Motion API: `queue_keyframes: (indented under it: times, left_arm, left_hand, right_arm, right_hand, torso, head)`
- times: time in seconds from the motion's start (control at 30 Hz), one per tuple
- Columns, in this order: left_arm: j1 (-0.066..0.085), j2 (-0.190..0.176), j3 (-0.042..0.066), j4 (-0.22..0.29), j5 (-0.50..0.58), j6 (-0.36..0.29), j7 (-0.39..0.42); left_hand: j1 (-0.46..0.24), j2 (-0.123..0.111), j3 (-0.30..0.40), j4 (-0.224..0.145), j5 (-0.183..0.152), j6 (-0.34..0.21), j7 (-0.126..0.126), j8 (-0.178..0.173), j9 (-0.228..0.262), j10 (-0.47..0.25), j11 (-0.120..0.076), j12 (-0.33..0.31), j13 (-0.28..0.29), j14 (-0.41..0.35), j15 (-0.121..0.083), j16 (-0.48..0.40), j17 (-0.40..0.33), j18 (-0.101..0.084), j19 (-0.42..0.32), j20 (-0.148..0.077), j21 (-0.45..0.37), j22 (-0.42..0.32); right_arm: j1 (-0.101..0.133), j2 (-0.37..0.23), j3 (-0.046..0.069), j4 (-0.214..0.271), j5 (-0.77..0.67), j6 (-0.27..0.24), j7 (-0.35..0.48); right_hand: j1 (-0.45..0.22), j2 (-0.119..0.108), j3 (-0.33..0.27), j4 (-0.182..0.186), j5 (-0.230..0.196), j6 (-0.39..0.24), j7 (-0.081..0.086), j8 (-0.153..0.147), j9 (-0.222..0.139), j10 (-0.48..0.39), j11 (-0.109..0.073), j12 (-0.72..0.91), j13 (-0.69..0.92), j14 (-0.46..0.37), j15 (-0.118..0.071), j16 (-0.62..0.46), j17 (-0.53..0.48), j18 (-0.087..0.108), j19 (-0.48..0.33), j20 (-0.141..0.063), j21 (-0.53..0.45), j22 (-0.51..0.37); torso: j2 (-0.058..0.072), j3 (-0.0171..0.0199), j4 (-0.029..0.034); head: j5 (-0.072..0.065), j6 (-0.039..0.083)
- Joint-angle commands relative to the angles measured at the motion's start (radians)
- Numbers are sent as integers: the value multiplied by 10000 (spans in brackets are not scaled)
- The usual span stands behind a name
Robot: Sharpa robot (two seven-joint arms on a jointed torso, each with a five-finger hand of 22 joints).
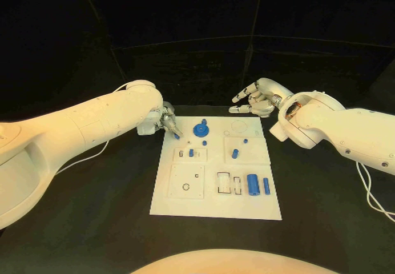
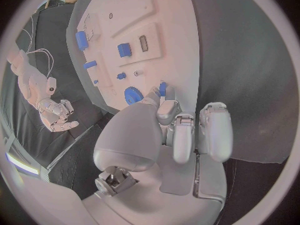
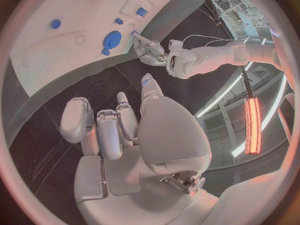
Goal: Assemble the parts on the task board
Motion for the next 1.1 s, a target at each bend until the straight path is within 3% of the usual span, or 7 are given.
queue_keyframes:
  times: [0.03, 0.1, 0.2, 0.5, 0.77, 0.97, 1.1]
  left_arm:
    - [-13, -51, -9, 81, -44, -151, 187]
    - [-14, -133, -9, 182, -28, -350, 256]
    - [-12, -285, -6, 364, 165, -634, 282]
    - [96, -1104, 3, 1579, 937, -1518, 205]
    - [133, -1963, -5, 3088, 1297, -2279, -26]
    - [35, -2526, -28, 4175, 1342, -2750, -115]
    - [-57, -2821, -181, 4736, 1241, -2979, -156]
  left_hand:
    - [153, -41, 1150, -624, 50, 26, 34, -44, 2, 22, 16, -69, -55, 1056, 24, 31, 2634, -68, 279, -26, -41, 712]
    - [59, -145, 1402, -646, 47, 34, 39, -35, 0, 33, 15, -75, -64, 1056, 34, 31, 2634, -67, 279, -17, -45, 714]
    - [-438, -623, 2561, -720, 16, 58, 51, 35, 20, 85, 21, -90, -94, 1056, 50, 31, 2634, -62, 283, 4, -68, 716]
    - [-1029, -1138, 3908, -908, 46, 70, 18, 239, 145, 135, -3, -124, -165, 1056, 46, 31, 2634, -57, 289, -7, -101, 715]
    - [-1228, -1308, 4273, -976, 43, 78, 0, 321, 196, 184, -9, -95, -141, 1056, 31, 31, 2634, -62, 302, -10, -92, 739]
    - [-1318, -1380, 4422, -998, 42, 90, -9, 365, 222, 214, -17, -75, -125, 1056, 25, 31, 2634, -66, 311, -16, -82, 756]
    - [-1345, -1402, 4458, -1002, 42, 95, -13, 381, 231, 224, -20, -68, -119, 1056, 23, 31, 2634, -75, 326, -18, -49, 793]
  right_arm:
    - [19, 10, 6, 3, -25, 44, 63]
    - [19, 7, 6, -2, -25, 42, 67]
    - [19, 2, 6, -10, -25, 41, 70]
    - [19, -32, 6, -41, -25, 41, 69]
    - [19, -30, 6, -92, -25, 60, 73]
    - [19, -27, 5, -127, -25, 76, 78]
    - [18, -24, 5, -147, -25, 84, 86]
  right_hand:
    - [-5, 98, -70, -13, 35, -36, 22, 59, -6, -50, 9, -2, 113, 619, -50, -16, 624, 93, -44, 12, -66, -6]
    - [-5, 98, -70, -13, 35, -36, 22, 59, -6, -50, 9, -2, 113, 619, -50, -16, 624, 93, -44, 12, -66, -6]
    - [-5, 98, -70, -13, 35, -36, 22, 59, -6, -50, 9, -2, 113, 619, -50, -16, 624, 93, -44, 12, -66, -6]
    - [-13, 111, -91, 5, 27, -29, 21, 66, -4, -42, 7, 9, 121, 618, -50, -22, 615, 93, -44, 12, -71, -11]
    - [-15, 114, -97, 10, 25, -27, 20, 68, -4, -40, 7, 12, 123, 618, -50, -24, 613, 94, -44, 12, -72, -12]
    - [-15, 114, -97, 10, 25, -27, 20, 68, -4, -40, 7, 12, 123, 618, -50, -24, 613, 94, -44, 12, -72, -12]
    - [-15, 114, -97, 10, 25, -27, 20, 68, -4, -40, 7, 12, 123, 618, -50, -24, 613, 94, -44, 12, -72, -12]
  torso:
    - [-3, 3, 4]
    - [-7, 0, 8]
    - [-11, 3, 13]
    - [-43, 23, 65]
    - [-69, 35, 101]
    - [-59, 27, 86]
    - [-69, 28, 112]
  head:
    - [5, 1]
    - [0, 0]
    - [7, 3]
    - [21, 7]
    - [43, -32]
    - [93, -43]
    - [89, -54]
